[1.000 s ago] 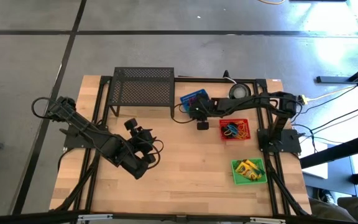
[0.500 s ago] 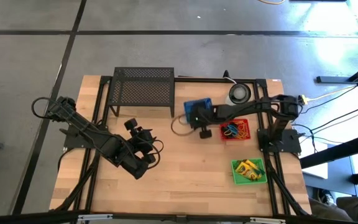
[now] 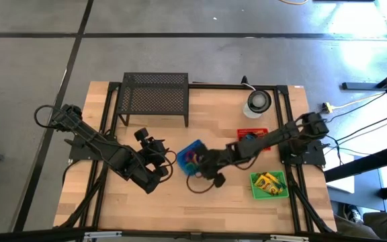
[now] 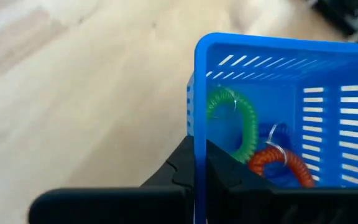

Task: Pick & Place Office Desk Supplies
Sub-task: Move the blue bin with wrist bands to the middle of the table

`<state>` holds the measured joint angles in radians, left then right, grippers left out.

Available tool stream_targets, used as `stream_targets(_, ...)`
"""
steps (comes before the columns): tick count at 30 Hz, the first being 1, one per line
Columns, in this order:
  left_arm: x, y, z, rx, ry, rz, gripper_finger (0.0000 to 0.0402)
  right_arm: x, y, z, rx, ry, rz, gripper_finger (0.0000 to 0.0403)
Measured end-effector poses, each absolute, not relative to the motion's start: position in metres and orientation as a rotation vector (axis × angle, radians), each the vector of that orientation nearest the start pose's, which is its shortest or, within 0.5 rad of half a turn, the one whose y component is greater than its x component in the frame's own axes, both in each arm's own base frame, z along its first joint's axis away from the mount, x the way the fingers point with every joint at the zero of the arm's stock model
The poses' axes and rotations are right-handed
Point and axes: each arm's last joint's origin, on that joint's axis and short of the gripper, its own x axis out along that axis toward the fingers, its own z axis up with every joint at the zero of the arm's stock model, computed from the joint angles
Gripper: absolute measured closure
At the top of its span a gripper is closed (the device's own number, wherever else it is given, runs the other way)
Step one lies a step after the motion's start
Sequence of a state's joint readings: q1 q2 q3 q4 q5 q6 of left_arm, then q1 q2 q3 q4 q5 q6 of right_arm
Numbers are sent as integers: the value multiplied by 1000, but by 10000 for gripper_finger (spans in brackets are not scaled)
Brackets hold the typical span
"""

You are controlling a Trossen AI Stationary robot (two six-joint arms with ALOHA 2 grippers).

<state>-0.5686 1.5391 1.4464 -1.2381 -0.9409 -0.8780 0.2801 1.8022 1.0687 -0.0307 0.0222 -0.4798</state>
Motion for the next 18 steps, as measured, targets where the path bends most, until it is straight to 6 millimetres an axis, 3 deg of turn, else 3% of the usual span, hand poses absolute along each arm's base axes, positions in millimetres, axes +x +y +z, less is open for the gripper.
stream_targets(8, 250, -132, 321, 75, 732, 667, 249, 376, 109, 144, -547, 619, 390, 392)
stream_targets(14, 249, -133, 321, 64, 747, 656, 249, 379, 103, 141, -474, 640, 335, 387)
stream_targets(18, 249, -133, 321, 66, 745, 658, 249, 380, 95, 140, -408, 662, 295, 357)
